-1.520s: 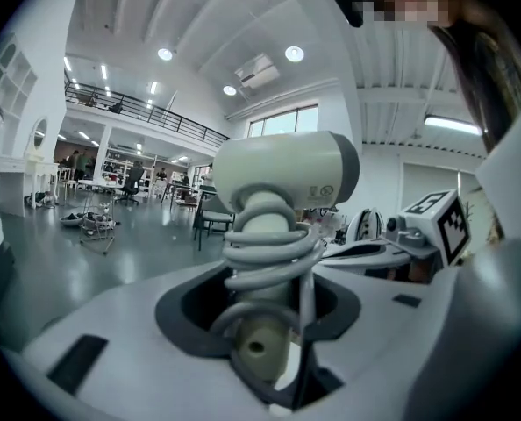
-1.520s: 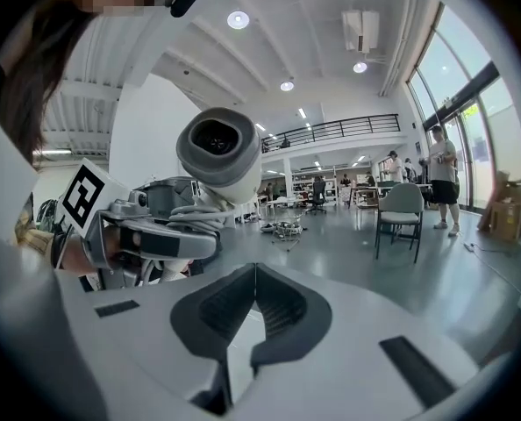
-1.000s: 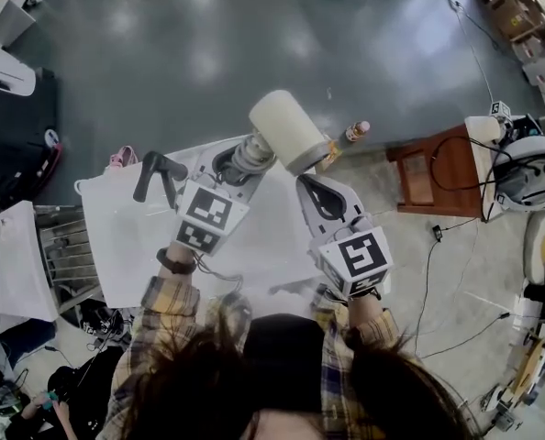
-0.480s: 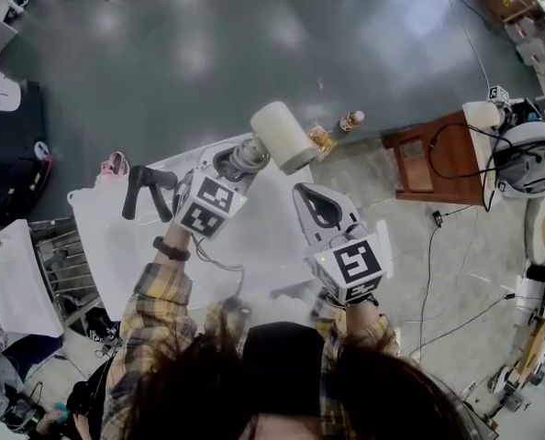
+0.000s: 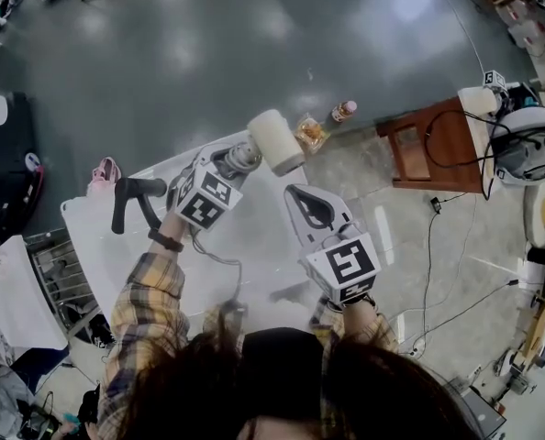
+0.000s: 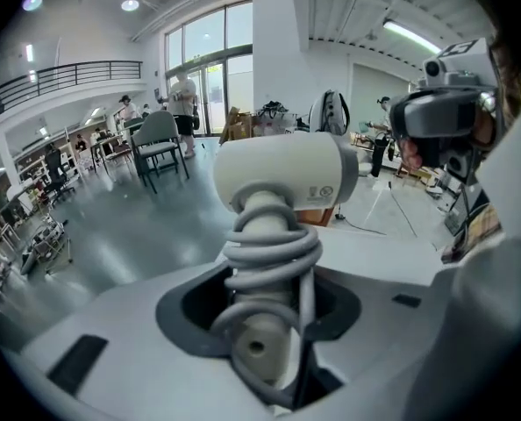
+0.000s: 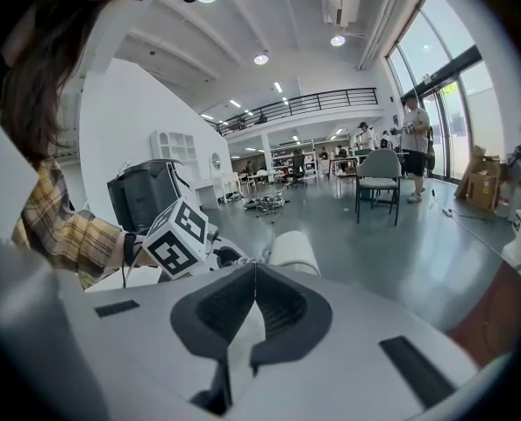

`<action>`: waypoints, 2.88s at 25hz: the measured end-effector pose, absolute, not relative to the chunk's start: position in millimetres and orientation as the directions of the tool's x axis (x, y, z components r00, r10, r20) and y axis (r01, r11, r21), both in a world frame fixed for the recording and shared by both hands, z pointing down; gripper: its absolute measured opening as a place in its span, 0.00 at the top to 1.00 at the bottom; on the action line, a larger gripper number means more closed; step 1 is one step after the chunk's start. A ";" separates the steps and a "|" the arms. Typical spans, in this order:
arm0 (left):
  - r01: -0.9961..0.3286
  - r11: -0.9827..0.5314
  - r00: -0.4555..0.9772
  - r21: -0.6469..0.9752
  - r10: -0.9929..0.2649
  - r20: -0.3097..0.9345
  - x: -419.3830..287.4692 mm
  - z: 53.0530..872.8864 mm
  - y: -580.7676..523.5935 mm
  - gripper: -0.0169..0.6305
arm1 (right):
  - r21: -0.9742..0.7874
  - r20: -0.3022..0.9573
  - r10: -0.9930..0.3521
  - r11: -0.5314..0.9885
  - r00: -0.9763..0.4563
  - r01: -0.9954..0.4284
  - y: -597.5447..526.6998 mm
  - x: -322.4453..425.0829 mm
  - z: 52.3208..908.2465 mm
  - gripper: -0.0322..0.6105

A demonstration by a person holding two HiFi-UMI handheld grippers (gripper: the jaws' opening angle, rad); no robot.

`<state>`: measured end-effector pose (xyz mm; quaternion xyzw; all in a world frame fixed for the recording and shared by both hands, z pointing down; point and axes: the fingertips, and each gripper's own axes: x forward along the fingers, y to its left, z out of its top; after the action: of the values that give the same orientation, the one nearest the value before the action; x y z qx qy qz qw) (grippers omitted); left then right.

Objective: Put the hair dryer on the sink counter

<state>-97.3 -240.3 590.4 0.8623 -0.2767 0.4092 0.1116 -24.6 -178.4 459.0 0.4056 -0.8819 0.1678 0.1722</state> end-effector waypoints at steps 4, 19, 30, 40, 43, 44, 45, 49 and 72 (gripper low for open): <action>-0.555 -0.832 0.499 -0.017 -0.348 0.794 -97.3 609.5 -239.0 0.69 | -0.165 0.455 -0.655 0.604 -0.604 -0.779 -178.9 -22.4 466.4 0.93; -0.520 -0.854 0.441 0.020 -0.249 0.862 -99.1 644.4 -238.6 0.69 | -0.205 0.495 -0.622 0.595 -0.607 -0.777 -185.5 -25.2 490.4 0.93; -0.525 -0.849 0.461 0.056 -0.228 0.858 -97.0 644.1 -239.3 0.69 | -0.219 0.505 -0.596 0.612 -0.625 -0.760 -186.7 -29.2 495.0 0.93; -0.528 -0.848 0.475 0.053 -0.244 0.845 -98.3 644.4 -239.9 0.68 | -0.218 0.507 -0.585 0.624 -0.634 -0.750 -182.0 -32.1 496.0 0.93; -0.522 -0.852 0.468 0.031 -0.256 0.846 -98.5 644.9 -240.6 0.67 | -0.215 0.507 -0.586 0.624 -0.632 -0.751 -182.4 -30.5 496.1 0.93; -0.518 -0.855 0.465 0.021 -0.260 0.846 -98.3 644.9 -241.1 0.67 | -0.212 0.507 -0.588 0.624 -0.631 -0.752 -182.9 -29.8 495.3 0.93; -0.514 -0.858 0.460 0.012 -0.263 0.848 -98.1 644.8 -241.4 0.67 | -0.209 0.507 -0.590 0.624 -0.629 -0.753 -183.3 -29.2 494.0 0.93; -0.505 -0.863 0.439 -0.005 -0.261 0.860 -99.8 645.0 -241.3 0.67 | -0.197 0.505 -0.594 0.627 -0.626 -0.754 -184.3 -27.5 489.4 0.93; -0.502 -0.862 0.428 0.074 -0.173 0.887 -101.4 639.4 -225.0 0.50 | -0.191 0.495 -0.592 0.640 -0.636 -0.744 -179.6 -26.2 485.2 0.93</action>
<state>-101.4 -225.0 639.4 0.8285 -0.2036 0.4944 0.1662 -26.2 -179.6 485.2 0.3778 -0.8838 0.1925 0.1978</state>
